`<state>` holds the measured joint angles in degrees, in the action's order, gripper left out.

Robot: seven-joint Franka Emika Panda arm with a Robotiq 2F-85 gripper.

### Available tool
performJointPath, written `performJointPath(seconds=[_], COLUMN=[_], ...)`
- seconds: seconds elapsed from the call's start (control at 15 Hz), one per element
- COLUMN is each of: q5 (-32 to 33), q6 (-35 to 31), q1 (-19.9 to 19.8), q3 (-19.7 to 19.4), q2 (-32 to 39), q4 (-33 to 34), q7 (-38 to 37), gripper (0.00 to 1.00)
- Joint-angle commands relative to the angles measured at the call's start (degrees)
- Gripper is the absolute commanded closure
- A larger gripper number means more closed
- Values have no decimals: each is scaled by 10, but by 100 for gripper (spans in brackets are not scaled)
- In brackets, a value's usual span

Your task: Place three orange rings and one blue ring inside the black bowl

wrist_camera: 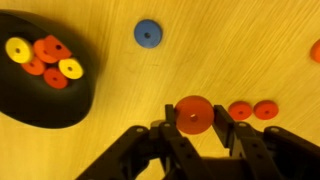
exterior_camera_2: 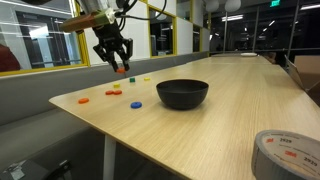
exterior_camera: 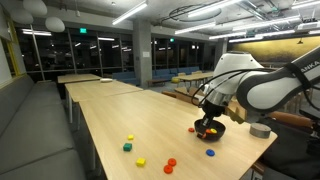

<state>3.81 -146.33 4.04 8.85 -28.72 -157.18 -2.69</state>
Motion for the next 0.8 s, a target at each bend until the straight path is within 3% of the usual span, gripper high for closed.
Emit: performJointPath(seconds=[0.0,0.4,0.73], q5=[35,70,78], q6=[1,-8,-16], q1=[-57,-148,-198], q3=[-6,-28,-69], q2=[-39,-48,-26], q4=[1,1,0], q7=[-51,-89,-81], gripper=[73,73,73])
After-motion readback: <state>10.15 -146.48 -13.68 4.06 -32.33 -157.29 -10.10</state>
